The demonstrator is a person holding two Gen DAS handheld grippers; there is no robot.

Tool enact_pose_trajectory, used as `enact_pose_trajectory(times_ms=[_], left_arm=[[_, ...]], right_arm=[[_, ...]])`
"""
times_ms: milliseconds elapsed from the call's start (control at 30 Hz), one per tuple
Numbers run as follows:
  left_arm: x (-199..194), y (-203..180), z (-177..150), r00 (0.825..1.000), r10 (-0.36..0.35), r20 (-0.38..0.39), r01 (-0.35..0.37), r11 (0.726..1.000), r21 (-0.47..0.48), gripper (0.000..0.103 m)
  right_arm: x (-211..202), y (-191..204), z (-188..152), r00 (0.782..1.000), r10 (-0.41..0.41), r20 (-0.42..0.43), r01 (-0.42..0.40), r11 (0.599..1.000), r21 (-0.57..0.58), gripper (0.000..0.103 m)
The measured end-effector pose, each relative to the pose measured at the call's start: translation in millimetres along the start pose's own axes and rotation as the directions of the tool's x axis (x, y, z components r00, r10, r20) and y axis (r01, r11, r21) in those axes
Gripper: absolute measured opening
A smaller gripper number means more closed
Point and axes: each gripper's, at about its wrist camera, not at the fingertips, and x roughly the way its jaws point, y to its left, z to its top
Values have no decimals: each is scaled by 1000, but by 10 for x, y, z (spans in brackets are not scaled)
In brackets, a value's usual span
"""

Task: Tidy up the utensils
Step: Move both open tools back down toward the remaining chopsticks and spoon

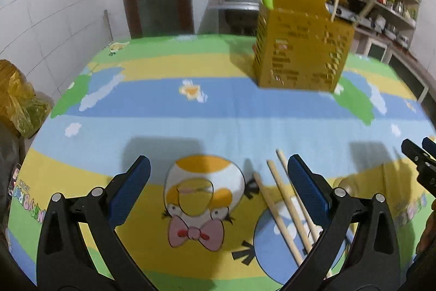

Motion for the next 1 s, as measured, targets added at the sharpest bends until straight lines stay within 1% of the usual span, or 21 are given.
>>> enact_pose_trajectory(times_ms=[167, 233, 333, 400, 433, 700, 800, 867, 900, 967, 1000], left_arm=[[137, -72, -168, 998, -7, -56, 7, 1000, -2, 97], [187, -80, -205, 997, -3, -75, 3, 1000, -3, 97], [276, -73, -241, 993, 3, -115, -5, 1000, -12, 92], [329, -37, -266, 990, -4, -141, -1, 999, -35, 92], [342, -21, -279, 990, -16, -142, 9, 999, -48, 92], [389, -105, -250, 988, 4, -154, -9, 999, -30, 91], [383, -168, -224, 988, 0, -152, -1, 1000, -12, 81], [363, -222, -219, 989, -6, -151, 7, 1000, 9, 69], [354, -244, -217, 988, -13, -153, 15, 1000, 15, 66], [334, -275, -217, 987, -26, -160, 31, 999, 28, 55], [324, -284, -217, 986, -35, -166, 41, 999, 33, 52]], right_arm=[[180, -20, -230, 994, 4, -109, 1, 999, 49, 81], [200, 7, -303, 992, 2, -129, 3, 999, 45, 81], [220, 40, -369, 989, 1, -146, 3, 999, 33, 81], [211, 36, -382, 990, 0, -144, 5, 999, 35, 81], [206, 29, -389, 990, 1, -143, 5, 999, 40, 81], [215, 84, -378, 988, -18, -156, 21, 1000, 21, 84], [210, 89, -375, 987, -25, -159, 30, 999, 27, 85], [206, 91, -375, 987, -30, -161, 35, 999, 31, 85], [202, 93, -378, 986, -33, -162, 39, 999, 36, 85], [190, 98, -386, 986, -42, -163, 50, 998, 47, 85], [181, 101, -392, 985, -47, -164, 56, 997, 49, 85]])
